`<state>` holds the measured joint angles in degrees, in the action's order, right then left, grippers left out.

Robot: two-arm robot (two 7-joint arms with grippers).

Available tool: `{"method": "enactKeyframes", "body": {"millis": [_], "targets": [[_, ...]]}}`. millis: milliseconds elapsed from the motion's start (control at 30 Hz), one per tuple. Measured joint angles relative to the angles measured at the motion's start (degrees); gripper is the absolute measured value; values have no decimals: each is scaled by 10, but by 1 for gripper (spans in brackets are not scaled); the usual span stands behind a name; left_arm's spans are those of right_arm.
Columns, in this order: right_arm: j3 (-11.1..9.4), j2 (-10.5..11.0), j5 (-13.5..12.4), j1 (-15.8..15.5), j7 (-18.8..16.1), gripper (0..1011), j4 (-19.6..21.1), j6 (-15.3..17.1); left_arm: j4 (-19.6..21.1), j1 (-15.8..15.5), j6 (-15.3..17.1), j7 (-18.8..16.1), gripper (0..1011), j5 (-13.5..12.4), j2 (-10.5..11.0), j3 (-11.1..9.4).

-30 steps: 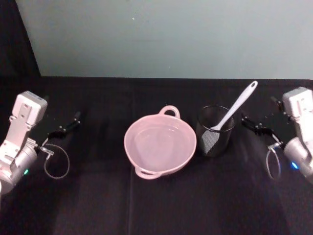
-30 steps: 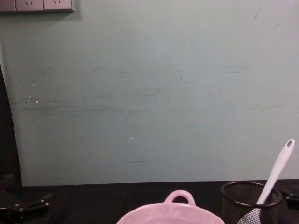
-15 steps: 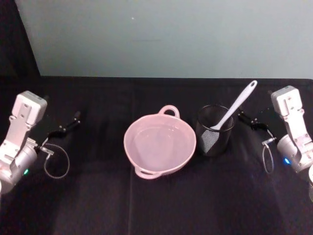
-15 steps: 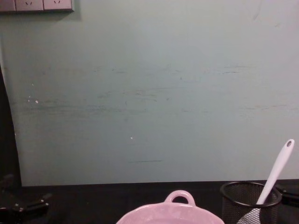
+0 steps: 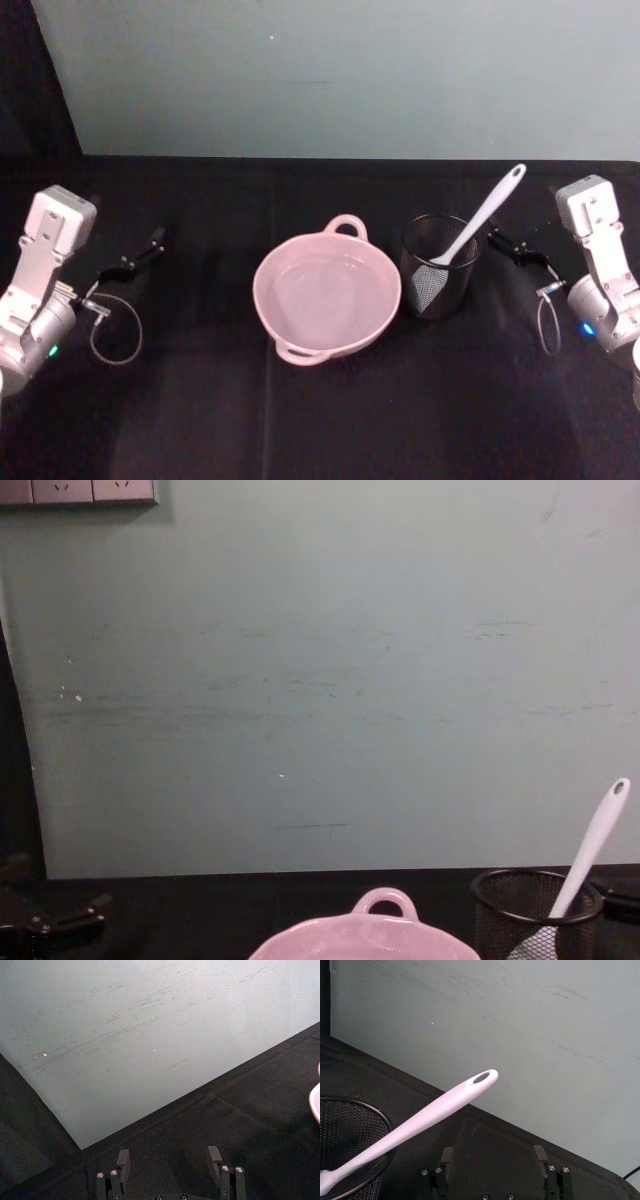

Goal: Use the one hand to pick up the spoon and stir the clear water in the bowl.

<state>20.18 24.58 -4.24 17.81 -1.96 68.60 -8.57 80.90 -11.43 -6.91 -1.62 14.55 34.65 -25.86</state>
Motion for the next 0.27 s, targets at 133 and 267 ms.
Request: {"method": "enactKeyframes", "body": {"millis": [133, 267], "targets": [[0, 0, 0, 0, -1, 1003, 0, 1, 0, 0, 0, 0, 1011, 0, 0, 0], [0, 0, -1, 0, -2, 1003, 0, 1, 0, 0, 0, 0, 1011, 0, 0, 0]]}}
